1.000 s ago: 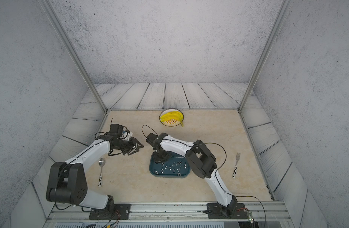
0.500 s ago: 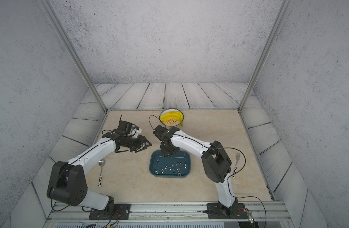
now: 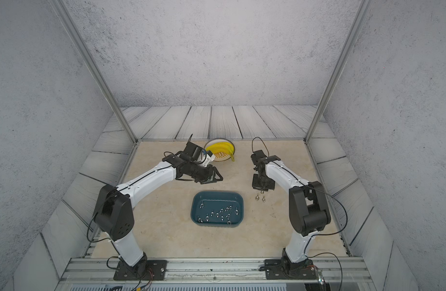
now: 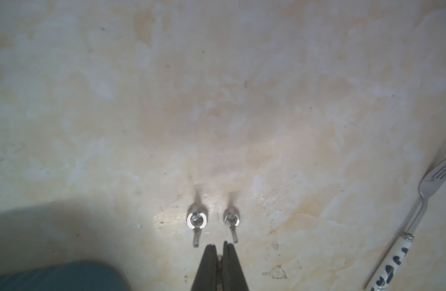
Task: Take out the wing nut from the storage box
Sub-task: Place the wing nut at the center of the board.
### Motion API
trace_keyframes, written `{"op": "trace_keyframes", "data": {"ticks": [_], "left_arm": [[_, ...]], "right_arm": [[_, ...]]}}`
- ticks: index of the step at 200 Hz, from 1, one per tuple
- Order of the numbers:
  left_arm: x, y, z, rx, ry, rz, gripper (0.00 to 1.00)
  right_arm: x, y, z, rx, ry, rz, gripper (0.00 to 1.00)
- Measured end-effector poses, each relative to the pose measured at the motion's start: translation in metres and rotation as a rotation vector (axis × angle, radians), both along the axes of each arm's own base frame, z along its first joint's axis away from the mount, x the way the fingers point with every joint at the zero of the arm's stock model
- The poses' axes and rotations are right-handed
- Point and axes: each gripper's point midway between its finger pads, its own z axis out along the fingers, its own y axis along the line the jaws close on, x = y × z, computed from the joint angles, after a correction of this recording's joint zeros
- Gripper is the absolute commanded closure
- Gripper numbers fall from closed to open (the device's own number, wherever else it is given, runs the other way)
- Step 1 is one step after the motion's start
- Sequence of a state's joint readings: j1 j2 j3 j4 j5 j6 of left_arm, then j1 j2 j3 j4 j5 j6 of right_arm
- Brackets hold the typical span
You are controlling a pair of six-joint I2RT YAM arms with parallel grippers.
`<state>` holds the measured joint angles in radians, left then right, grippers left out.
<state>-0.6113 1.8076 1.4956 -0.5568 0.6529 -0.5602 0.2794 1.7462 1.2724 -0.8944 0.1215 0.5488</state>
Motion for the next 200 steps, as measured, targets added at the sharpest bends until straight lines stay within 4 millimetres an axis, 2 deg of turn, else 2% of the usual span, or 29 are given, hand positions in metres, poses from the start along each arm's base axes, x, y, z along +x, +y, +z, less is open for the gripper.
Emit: {"op": "trace_keyframes", "data": {"ticks": [23, 45, 110, 183, 200], "left_arm": [[-0.005, -0.027, -0.003, -0.009, 0.011, -0.073, 0.52], [-0.009, -0.039, -0.009, -0.005, 0.026, -0.109, 0.52], [-0.013, -0.037, -0.014, 0.005, 0.045, -0.123, 0.52], [-0.018, -0.033, -0.025, 0.023, 0.069, -0.122, 0.52], [-0.018, -0.033, -0.026, 0.025, 0.072, -0.122, 0.52]], "right_arm": [[-0.006, -0.025, -0.016, 0.035, 0.036, -0.093, 1.0], [-0.01, -0.04, -0.022, 0.042, 0.049, -0.148, 1.0], [-0.021, -0.034, -0.041, 0.059, 0.07, -0.138, 1.0], [-0.015, -0.033, -0.052, 0.06, 0.062, -0.136, 1.0], [-0.014, -0.033, -0.053, 0.06, 0.063, -0.136, 0.94]]}}
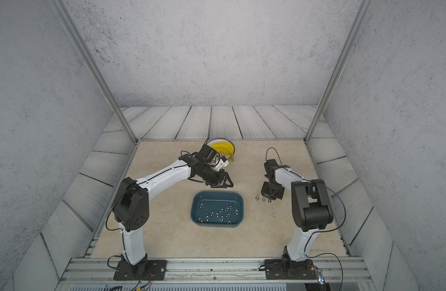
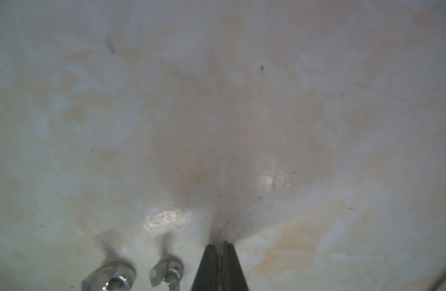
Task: Take out the wing nut from the storage box
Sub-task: Place the wing nut at the center of the board.
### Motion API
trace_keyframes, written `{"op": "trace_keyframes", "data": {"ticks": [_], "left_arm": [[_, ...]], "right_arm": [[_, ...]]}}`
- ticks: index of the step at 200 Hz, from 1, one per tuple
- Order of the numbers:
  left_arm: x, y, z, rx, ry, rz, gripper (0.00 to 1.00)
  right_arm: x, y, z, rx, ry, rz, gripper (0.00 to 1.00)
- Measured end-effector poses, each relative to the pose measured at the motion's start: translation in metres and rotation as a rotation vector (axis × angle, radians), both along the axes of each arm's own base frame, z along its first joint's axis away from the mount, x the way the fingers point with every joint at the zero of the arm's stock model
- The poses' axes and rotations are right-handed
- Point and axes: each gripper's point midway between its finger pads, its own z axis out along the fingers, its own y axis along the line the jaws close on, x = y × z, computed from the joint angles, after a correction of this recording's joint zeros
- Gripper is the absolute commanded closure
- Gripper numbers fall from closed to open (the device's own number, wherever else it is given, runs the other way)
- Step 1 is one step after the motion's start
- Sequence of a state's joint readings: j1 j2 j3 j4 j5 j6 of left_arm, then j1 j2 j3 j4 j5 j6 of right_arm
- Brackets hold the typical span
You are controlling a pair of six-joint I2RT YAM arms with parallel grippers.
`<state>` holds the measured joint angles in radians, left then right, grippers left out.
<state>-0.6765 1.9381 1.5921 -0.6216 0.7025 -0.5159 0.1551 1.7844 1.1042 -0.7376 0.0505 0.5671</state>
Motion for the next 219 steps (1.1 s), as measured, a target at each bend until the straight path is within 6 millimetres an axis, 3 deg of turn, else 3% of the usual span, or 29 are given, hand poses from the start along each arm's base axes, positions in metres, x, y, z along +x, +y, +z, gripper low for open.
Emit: {"op": "trace_keyframes", "data": {"ticks": [35, 99, 126, 152, 179, 219], "left_arm": [[-0.001, 0.001, -0.002, 0.005, 0.006, 0.0, 0.52], [-0.007, 0.007, -0.01, 0.025, 0.022, -0.004, 0.52], [-0.008, 0.013, -0.005, 0.036, 0.0, -0.001, 0.52], [-0.003, 0.029, 0.005, 0.031, -0.025, 0.039, 0.51], [0.017, 0.073, 0.01, 0.021, -0.03, 0.176, 0.51], [0.044, 0.159, -0.007, 0.078, 0.004, 0.44, 0.52]], "right_arm": [[0.0, 0.0, -0.002, 0.0, 0.004, 0.003, 0.8], [-0.001, 0.0, -0.002, 0.002, 0.009, 0.004, 0.78], [-0.001, 0.001, 0.013, 0.004, -0.023, 0.008, 0.78], [0.0, 0.006, 0.042, -0.004, -0.091, 0.043, 0.78], [0.004, 0.043, 0.078, -0.005, -0.189, 0.167, 0.78], [-0.008, 0.151, 0.123, 0.07, -0.297, 0.455, 0.79]]}}
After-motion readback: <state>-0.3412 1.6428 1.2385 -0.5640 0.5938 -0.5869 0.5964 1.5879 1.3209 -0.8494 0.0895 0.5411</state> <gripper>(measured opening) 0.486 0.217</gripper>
